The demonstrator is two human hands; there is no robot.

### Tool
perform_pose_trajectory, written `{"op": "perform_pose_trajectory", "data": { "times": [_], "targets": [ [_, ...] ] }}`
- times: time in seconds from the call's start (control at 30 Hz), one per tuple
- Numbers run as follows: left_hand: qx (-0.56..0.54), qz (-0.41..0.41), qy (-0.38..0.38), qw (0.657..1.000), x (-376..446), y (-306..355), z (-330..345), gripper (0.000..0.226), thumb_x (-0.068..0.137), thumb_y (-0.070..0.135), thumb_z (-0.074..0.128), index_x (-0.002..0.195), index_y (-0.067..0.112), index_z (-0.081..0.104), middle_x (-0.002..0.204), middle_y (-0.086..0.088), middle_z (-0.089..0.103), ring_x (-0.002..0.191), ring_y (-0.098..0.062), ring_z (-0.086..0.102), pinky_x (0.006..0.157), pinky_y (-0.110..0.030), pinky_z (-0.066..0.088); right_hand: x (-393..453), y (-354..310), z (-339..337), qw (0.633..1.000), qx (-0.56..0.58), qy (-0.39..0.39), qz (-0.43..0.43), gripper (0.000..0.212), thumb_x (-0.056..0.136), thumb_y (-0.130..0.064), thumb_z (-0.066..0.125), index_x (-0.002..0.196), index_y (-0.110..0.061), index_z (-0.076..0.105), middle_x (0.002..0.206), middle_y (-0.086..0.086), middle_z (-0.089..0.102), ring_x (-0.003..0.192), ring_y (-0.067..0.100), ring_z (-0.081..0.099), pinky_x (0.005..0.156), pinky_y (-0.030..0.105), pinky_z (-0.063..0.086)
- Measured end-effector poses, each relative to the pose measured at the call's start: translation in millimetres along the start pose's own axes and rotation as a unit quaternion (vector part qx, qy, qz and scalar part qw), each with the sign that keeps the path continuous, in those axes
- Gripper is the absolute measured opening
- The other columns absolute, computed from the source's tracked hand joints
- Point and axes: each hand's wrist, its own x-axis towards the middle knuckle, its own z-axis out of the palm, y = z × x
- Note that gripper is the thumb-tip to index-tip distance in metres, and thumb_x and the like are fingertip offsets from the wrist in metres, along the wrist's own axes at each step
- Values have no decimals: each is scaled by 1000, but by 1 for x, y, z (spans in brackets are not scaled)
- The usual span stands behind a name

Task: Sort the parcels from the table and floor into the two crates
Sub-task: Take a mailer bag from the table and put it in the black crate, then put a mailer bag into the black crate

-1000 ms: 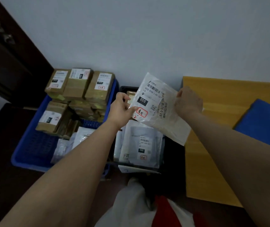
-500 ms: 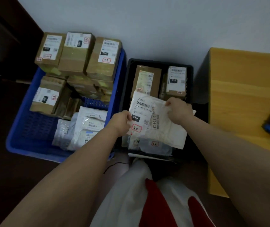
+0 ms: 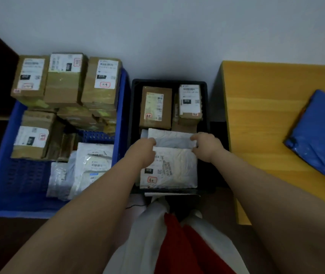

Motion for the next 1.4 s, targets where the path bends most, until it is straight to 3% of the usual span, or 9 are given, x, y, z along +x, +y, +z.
{"op": "perform_pose_trajectory", "data": {
  "times": [0.23,0.4,0.53,0.63,0.77,0.9,1.03,1.27,1.4],
  "targets": [
    [10,176,57,983,21,130,-14,41,100,20,47,140,15,42,141,-9,42,128,-29,42,99,-39,41,-47,74,-42,989,56,112,84,48,95,-31,57,140,-20,45,143,5,46,131,29,41,105,40,38],
    [31,263,44,963,23,232,6,56,98,27,52,149,19,29,148,-7,36,131,-27,40,99,-39,42,-85,159,-46,969,93,151,170,51,95,-34,56,141,-18,42,144,8,44,133,30,37,106,40,33],
    [58,288,23,955,28,302,27,60,99,30,52,152,22,23,150,-6,33,126,-27,45,94,-37,45,-108,232,-42,949,108,175,238,57,94,-34,58,142,-14,35,148,11,36,139,31,27,110,41,30],
    [78,294,12,952,33,344,45,61,98,31,52,151,22,24,147,-6,36,127,-28,44,96,-38,43,-119,280,-39,937,101,184,278,69,93,-33,61,147,-13,23,158,14,15,147,33,8,116,44,21],
    [85,280,11,956,41,377,62,59,98,31,51,150,21,26,144,-6,39,125,-27,45,95,-38,43,-117,330,-36,944,63,147,287,90,93,-38,61,154,-13,-2,161,16,-11,148,35,-13,119,47,9],
    [97,250,0,963,50,390,72,58,99,31,51,150,23,25,148,-4,34,127,-27,45,94,-39,45,-105,365,-29,957,51,96,269,102,91,-40,63,153,-16,-14,160,13,-18,146,36,-17,119,51,3],
    [105,220,3,970,56,386,76,58,98,29,53,150,22,26,149,-5,34,127,-27,45,94,-39,47,-92,378,-18,960,57,96,258,93,93,-26,61,154,-18,-10,162,12,-7,148,36,-9,119,54,6],
    [113,193,23,974,53,373,71,59,98,28,54,149,20,27,147,-7,36,129,-27,43,92,-35,43,-91,387,-34,959,54,124,249,57,99,-6,40,152,-15,22,156,16,25,144,35,20,117,46,23],
    [104,203,48,973,46,379,46,59,98,25,54,150,18,26,150,-8,33,132,-28,39,98,-38,43,-106,383,-72,934,142,224,240,42,94,2,39,131,-13,52,125,13,58,114,32,53,89,38,44]
  ]
}}
